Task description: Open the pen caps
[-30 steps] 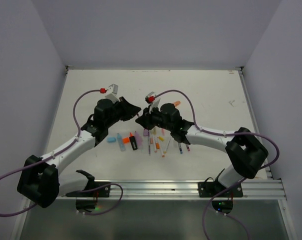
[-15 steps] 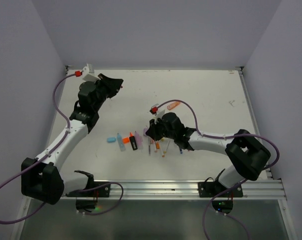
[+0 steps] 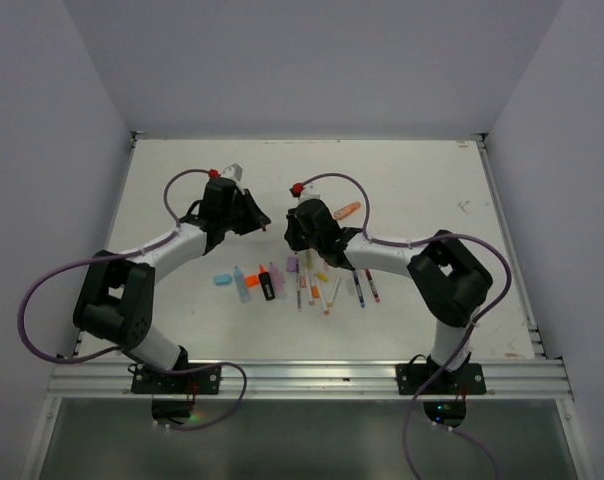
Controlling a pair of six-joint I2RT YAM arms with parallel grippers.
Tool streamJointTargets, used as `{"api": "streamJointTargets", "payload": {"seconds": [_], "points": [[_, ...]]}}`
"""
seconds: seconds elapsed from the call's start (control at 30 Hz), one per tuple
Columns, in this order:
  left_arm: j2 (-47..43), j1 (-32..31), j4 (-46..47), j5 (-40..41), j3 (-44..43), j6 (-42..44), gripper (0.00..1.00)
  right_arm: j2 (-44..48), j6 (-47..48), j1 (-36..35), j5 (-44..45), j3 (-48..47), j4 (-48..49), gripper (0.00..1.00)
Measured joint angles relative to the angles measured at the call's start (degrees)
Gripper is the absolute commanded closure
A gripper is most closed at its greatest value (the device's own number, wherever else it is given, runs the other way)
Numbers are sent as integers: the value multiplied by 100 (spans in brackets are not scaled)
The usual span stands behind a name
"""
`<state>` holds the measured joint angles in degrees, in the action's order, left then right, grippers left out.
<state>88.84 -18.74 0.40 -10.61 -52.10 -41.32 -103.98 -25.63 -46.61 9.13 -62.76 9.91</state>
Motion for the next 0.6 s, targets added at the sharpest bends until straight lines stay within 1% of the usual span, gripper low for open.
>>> {"api": "streamJointTargets", "payload": {"seconds": [0.1,0.23,0.37,0.4,0.43,0.57,0.6], "points": [[160,-155,-190,26,-7,140,91,-492,-157,114,57,-284,-153,99],[428,-208,-358,81,-90,306,90,-933,-299,225,85,-481,-286,93],[922,-247,-435,107,-308,378,90,-1239,-426,249,70,-723,-282,89],[1010,-275,-446,118,-339,398,90,-1268,-450,247,72,-763,-280,87],[1115,-313,-466,129,-376,409,90,-1283,-485,247,68,-778,-275,82],[1392,-459,-503,153,-455,417,89,-1294,-570,238,87,-780,-258,75],[1421,-476,-522,162,-463,417,87,-1294,-590,238,98,-780,-258,71]]}}
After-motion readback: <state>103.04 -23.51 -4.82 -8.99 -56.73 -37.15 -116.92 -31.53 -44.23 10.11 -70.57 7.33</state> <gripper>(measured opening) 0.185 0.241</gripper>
